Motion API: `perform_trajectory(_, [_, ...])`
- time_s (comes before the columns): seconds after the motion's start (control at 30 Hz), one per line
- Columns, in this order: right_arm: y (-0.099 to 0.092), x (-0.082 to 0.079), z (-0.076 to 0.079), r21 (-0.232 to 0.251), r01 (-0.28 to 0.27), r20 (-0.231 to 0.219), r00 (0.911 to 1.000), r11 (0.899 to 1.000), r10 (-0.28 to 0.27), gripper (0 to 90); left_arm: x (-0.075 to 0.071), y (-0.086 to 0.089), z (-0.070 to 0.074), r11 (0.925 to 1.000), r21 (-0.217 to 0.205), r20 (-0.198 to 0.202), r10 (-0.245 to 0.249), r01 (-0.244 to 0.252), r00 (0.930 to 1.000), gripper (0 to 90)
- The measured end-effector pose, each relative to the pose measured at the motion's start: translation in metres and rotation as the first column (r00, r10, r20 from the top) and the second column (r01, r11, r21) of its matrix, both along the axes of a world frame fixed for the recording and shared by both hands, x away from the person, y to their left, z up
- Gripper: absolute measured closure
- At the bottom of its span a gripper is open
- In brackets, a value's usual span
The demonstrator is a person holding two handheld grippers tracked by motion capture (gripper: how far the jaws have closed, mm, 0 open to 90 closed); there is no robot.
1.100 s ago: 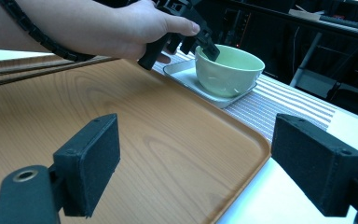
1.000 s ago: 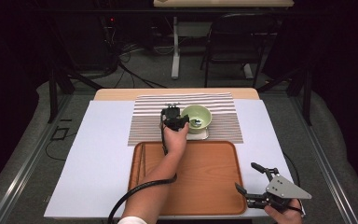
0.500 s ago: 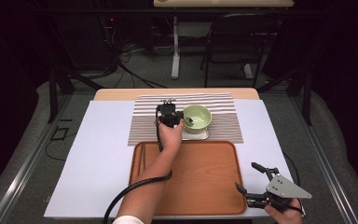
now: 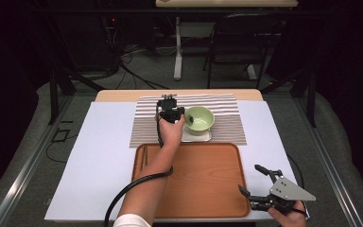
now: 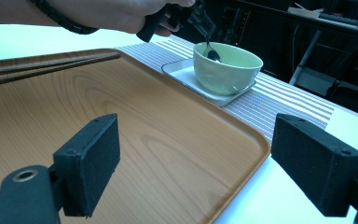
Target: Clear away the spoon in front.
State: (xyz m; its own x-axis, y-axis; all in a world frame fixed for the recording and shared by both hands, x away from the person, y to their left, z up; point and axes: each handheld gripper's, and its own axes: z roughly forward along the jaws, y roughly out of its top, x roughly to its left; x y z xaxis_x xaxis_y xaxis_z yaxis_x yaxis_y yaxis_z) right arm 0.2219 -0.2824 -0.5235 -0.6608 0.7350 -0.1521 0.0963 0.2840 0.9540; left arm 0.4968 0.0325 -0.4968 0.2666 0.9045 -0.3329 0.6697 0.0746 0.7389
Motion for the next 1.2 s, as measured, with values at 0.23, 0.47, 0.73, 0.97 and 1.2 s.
perform_trajectory(0.23, [0.0, 0.0, 0.0, -0.001, -0.001, -0.001, 1.0, 1.0, 0.001, 15.3, 0.003, -0.001, 0.003, 1.0, 0.005, -0.009, -0.007, 0.007, 0.9999, 89.2])
perform_trajectory(0.47, [0.0, 0.0, 0.0, -0.001, -0.001, -0.001, 1.0, 1.0, 0.001, 15.3, 0.002, -0.001, 0.01, 0.9999, 0.009, -0.005, -0.013, 0.013, 0.9999, 89.2])
perform_trajectory(0.73, [0.0, 0.0, 0.0, -0.003, 0.001, 0.002, 1.0, 1.0, -0.001, 15.3, -0.001, 0.003, 0.02, 0.9998, 0.002, 0.011, -0.02, 0.02, 0.9997, 89.3])
perform_trajectory(0.97, [0.0, 0.0, 0.0, -0.003, 0.001, 0.001, 1.0, 1.0, -0.001, 15.3, -0.003, 0.004, 0.032, 0.9998, -0.004, 0.022, -0.018, 0.018, 0.9996, 89.3])
perform_trajectory(1.2, [0.0, 0.0, 0.0, -0.004, 0.002, 0.001, 1.0, 1.0, -0.002, 15.3, -0.005, 0.008, 0.045, 0.9998, 0.007, 0.034, -0.018, 0.018, 0.9993, 89.2])
